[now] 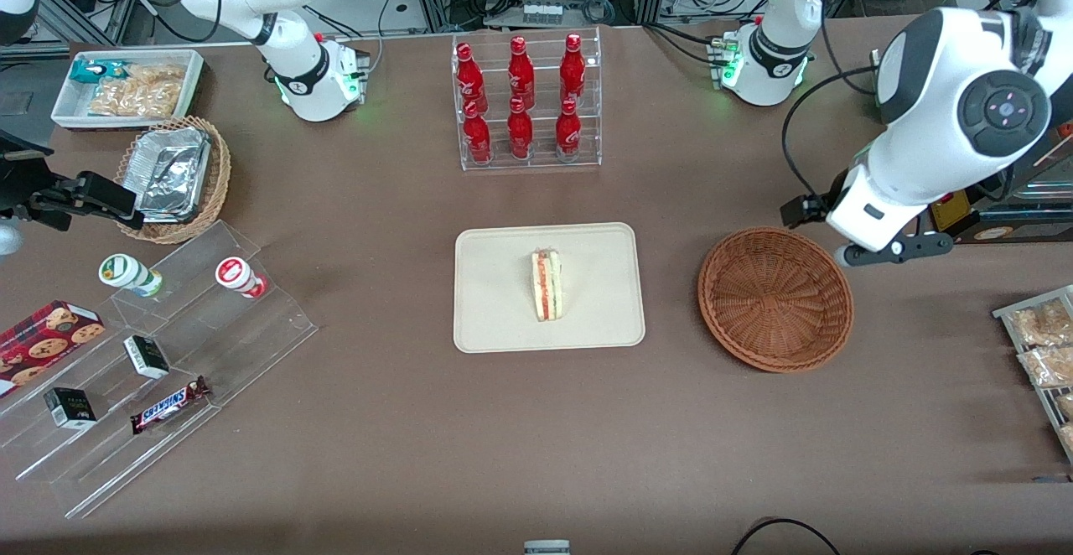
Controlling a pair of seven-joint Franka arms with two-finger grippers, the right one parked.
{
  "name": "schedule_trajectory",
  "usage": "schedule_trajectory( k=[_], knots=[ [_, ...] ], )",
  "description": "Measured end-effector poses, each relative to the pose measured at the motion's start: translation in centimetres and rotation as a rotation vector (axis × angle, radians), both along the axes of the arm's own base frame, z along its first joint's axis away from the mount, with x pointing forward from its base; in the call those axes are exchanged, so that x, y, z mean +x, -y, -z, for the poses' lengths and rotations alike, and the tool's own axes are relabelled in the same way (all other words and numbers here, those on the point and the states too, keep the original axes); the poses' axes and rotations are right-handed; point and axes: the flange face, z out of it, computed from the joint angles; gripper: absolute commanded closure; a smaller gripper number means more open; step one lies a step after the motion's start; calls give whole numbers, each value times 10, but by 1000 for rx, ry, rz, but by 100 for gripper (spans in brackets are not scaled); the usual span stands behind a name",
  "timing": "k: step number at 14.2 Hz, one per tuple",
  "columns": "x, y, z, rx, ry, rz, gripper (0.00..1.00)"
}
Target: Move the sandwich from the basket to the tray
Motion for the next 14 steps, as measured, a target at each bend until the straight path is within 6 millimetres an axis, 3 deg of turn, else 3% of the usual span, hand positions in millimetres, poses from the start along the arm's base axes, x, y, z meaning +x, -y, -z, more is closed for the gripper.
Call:
schedule_trajectory(
  k=[6, 11, 14],
  knots=[
    [-12, -38, -32, -38, 21, 145, 0],
    [-18, -47, -68, -41, 87, 145, 0],
    [-33, -56, -90, -38, 30, 130, 0]
  ],
)
